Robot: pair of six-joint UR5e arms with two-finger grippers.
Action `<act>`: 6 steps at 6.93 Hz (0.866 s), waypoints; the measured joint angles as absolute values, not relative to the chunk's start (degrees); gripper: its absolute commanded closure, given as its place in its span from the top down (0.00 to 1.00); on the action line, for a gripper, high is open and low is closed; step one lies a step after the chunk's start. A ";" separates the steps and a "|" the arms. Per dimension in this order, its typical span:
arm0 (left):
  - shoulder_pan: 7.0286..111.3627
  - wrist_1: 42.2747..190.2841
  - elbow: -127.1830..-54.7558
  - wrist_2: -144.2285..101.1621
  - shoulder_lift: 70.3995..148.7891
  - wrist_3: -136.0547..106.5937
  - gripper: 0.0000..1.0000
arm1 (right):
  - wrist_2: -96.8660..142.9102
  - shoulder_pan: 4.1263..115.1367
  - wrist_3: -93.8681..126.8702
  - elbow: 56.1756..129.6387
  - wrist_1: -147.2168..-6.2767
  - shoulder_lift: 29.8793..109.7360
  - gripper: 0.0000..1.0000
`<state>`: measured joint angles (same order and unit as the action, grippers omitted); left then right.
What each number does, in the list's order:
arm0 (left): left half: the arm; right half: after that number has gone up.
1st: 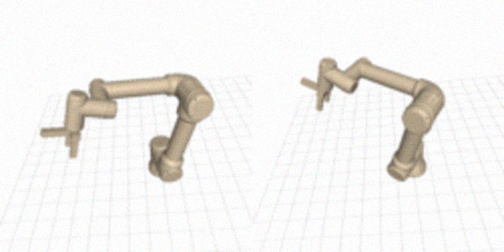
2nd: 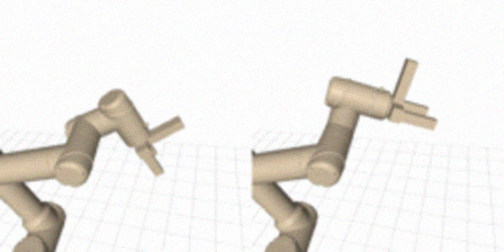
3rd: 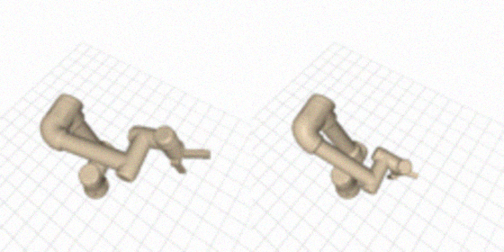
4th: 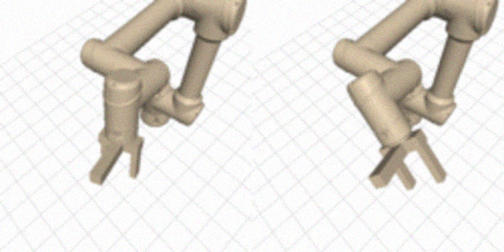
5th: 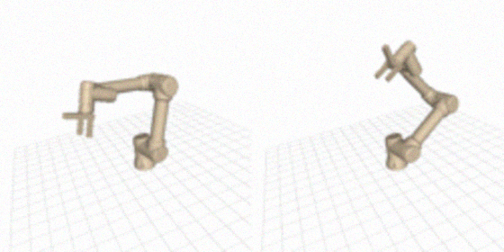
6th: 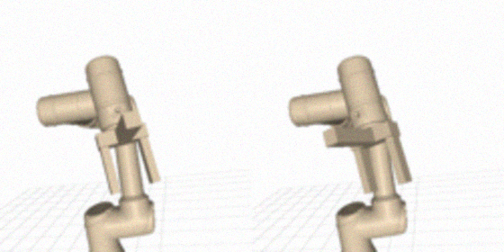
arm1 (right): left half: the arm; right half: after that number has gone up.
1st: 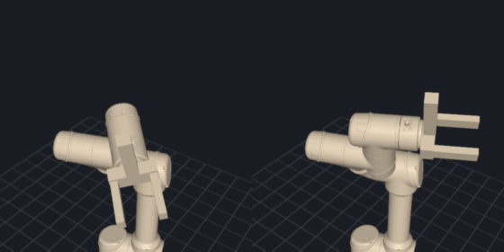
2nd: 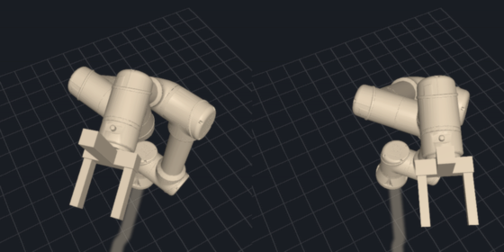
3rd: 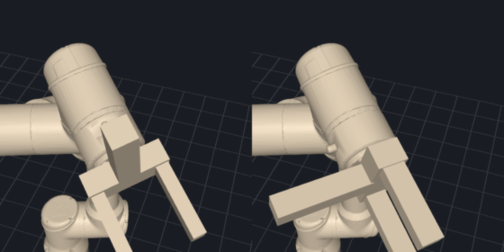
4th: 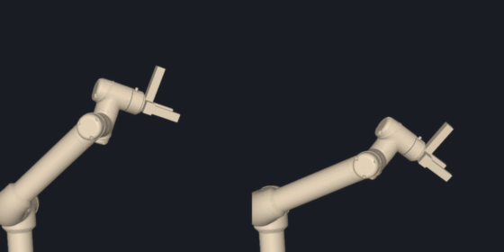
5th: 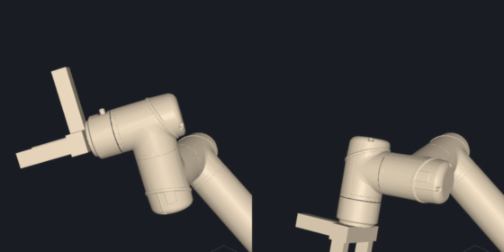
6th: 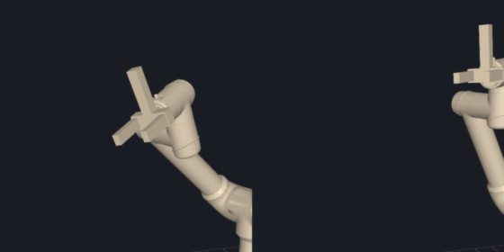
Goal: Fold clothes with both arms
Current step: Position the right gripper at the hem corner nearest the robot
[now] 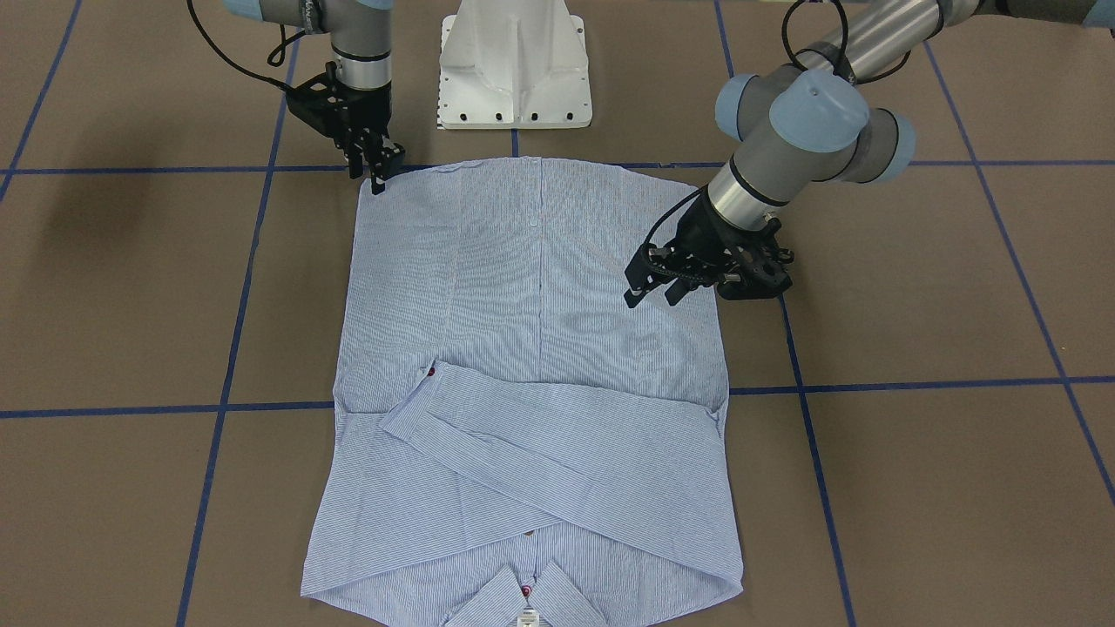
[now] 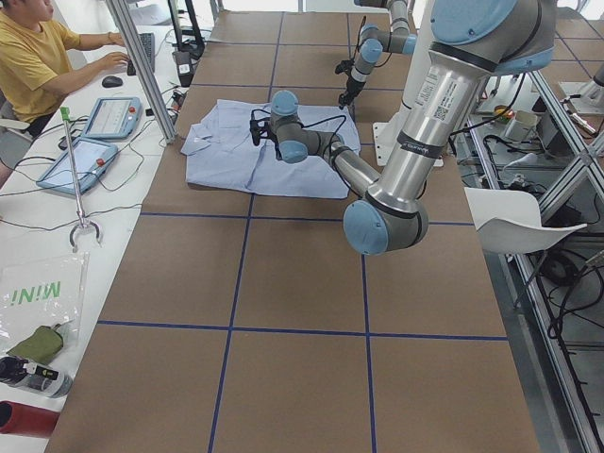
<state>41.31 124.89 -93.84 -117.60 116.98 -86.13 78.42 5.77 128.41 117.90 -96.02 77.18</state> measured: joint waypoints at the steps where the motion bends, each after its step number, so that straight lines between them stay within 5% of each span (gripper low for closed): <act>1: 41.31 124.89 -93.83 -117.60 116.98 -86.13 0.72 | 78.44 5.60 128.41 117.83 -96.04 77.12 0.58; 5: 41.32 124.89 -93.86 -117.60 116.98 -86.13 0.72 | 78.40 5.46 128.41 117.57 -96.06 77.09 0.28; 6: 41.36 124.89 -93.90 -117.60 116.98 -86.15 0.72 | 78.40 5.45 128.42 117.51 -96.06 77.11 0.00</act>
<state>41.36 124.89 -93.90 -117.60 116.98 -86.15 78.40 5.45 128.42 117.51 -96.06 77.11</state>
